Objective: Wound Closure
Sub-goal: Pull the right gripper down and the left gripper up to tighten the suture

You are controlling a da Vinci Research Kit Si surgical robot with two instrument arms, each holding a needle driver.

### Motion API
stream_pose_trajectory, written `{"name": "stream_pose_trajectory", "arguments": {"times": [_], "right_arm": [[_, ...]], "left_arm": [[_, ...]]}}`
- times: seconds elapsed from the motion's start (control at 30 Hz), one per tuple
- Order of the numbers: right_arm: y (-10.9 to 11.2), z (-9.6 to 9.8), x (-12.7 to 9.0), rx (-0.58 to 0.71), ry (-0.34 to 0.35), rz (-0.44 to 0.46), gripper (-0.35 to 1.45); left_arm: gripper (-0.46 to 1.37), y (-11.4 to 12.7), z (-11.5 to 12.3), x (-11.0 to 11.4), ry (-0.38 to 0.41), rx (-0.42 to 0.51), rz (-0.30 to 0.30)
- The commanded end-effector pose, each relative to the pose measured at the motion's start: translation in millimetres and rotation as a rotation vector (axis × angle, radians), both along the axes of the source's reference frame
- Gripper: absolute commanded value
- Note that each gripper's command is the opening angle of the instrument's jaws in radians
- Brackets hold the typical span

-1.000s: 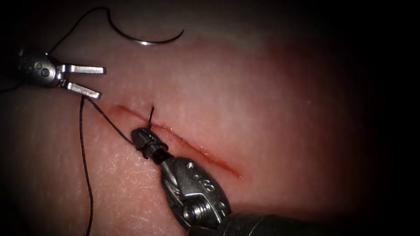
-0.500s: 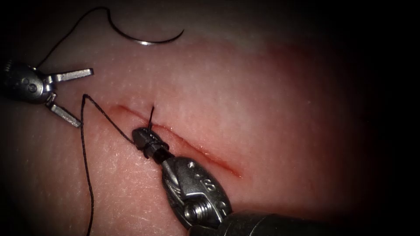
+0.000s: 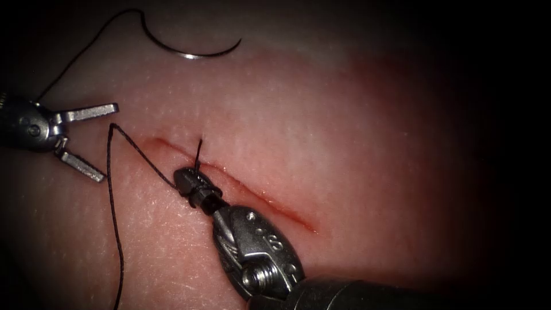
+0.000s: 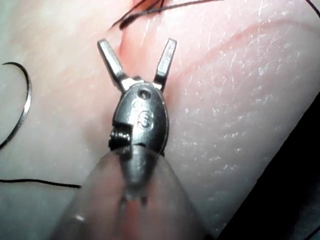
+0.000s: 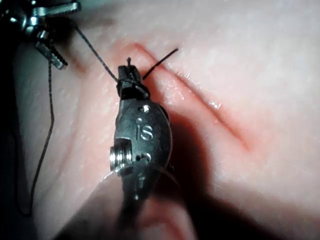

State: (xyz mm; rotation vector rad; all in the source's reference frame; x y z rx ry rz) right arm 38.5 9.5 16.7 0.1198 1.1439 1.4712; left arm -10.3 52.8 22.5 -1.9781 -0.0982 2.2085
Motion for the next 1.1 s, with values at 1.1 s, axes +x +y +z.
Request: {"name": "stream_pose_trajectory", "arguments": {"times": [1.1], "right_arm": [[-0.1, 0.0, 0.0, 0.003, -0.005, 0.000, -0.35]], "left_arm": [[0.37, 0.2, -1.2, -2.4, -0.015, -0.074, -0.064]]}}
